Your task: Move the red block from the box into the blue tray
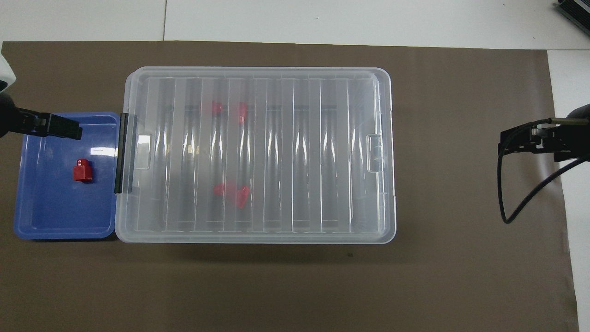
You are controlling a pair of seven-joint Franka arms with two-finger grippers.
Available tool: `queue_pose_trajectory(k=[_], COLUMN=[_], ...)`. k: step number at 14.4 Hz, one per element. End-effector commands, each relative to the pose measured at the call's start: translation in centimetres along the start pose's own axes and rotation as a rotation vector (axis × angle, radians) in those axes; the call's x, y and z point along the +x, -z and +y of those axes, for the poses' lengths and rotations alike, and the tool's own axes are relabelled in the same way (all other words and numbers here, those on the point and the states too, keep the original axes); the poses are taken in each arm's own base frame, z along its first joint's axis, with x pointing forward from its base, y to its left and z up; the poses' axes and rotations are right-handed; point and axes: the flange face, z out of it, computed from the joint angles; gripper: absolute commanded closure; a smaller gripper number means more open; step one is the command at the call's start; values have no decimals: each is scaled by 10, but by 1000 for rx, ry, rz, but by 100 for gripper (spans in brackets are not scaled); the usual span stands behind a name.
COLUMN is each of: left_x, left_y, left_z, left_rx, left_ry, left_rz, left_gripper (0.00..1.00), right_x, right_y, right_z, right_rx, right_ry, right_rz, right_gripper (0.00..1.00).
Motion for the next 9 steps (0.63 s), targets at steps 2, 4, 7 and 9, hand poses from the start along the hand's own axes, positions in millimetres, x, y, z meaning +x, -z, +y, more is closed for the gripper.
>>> queue_pose_trajectory(k=[2,4,7,9], left_x=[-8,-8,-8,-8], left_y=[3,5,4,4], left_z=[-1,-1,-1,-1], left_rx=[1,2,1,1], left_ry=[0,0,0,0], left_rz=[-10,-7,-8,-8], left_gripper=[0,0,0,0], right_x=[-7,-7,-7,-7], right_y=[1,1,1,0], right_z=[2,2,2,2], right_rx=[-10,-7,-6,-6], right_ry=[29,62,60,52], right_rz=[-8,-12,-12,-11], right_gripper=[0,0,0,0])
